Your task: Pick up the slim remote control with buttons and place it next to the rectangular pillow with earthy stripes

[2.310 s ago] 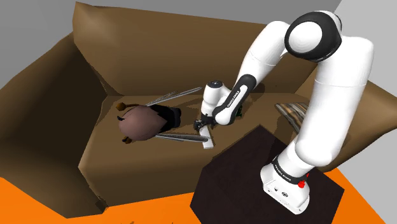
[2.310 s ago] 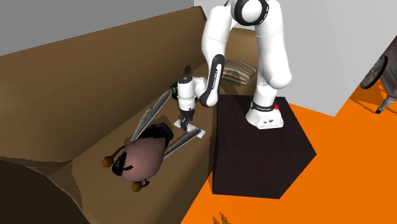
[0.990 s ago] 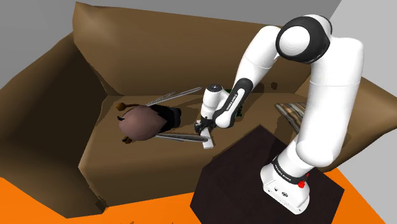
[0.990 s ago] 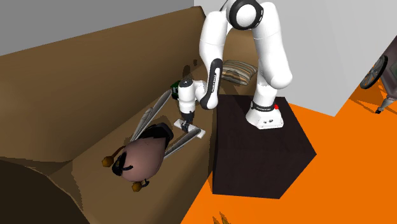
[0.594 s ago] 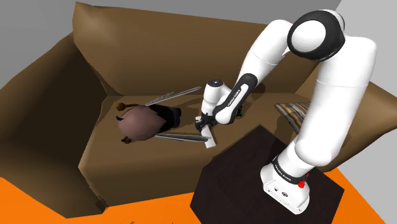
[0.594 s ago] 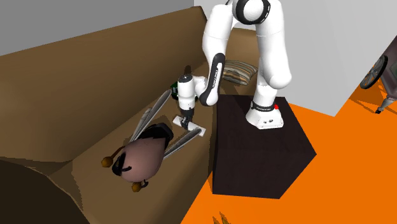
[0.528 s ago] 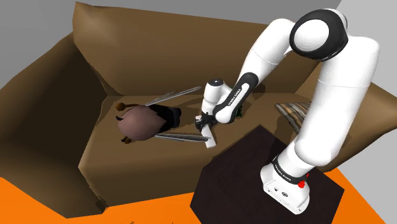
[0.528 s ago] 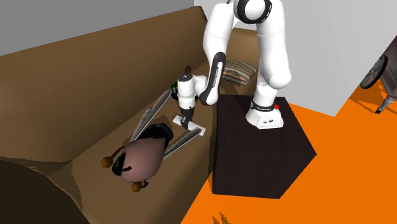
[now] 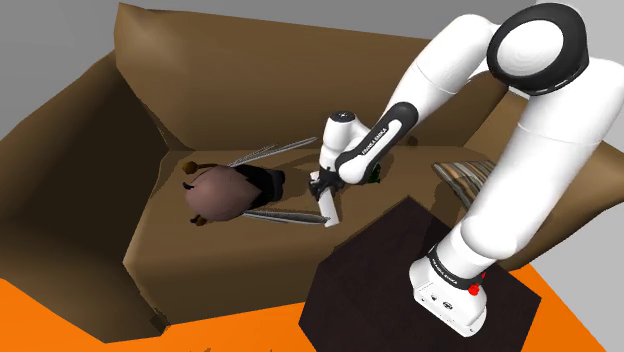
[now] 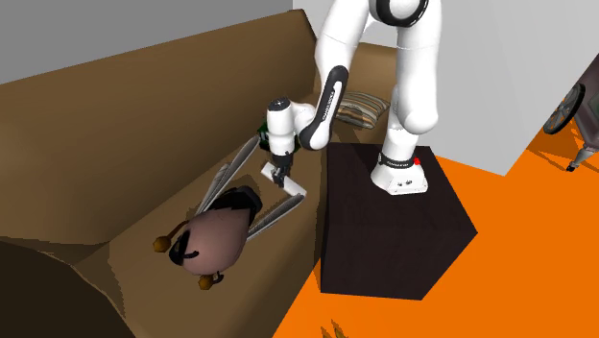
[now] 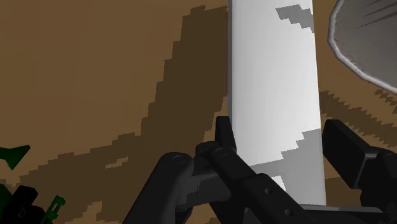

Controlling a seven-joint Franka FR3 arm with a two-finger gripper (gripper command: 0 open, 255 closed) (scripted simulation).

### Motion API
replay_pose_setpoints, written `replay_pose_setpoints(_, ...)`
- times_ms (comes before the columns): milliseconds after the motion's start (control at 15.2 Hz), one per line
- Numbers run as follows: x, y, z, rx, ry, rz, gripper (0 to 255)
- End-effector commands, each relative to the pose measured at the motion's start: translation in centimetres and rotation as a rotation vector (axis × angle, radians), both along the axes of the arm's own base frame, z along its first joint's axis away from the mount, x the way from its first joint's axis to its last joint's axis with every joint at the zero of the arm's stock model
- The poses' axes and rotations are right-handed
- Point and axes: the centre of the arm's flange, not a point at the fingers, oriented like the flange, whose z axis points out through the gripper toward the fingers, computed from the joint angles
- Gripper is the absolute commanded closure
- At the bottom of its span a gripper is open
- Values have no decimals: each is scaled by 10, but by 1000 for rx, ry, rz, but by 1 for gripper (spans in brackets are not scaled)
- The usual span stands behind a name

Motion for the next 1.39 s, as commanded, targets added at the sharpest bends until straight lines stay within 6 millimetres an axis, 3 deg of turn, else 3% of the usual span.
replay_pose_setpoints(0, 1, 1, 12, 2, -6, 1, 255)
replay_pose_setpoints(1320, 1, 1, 118, 2, -6, 1, 255)
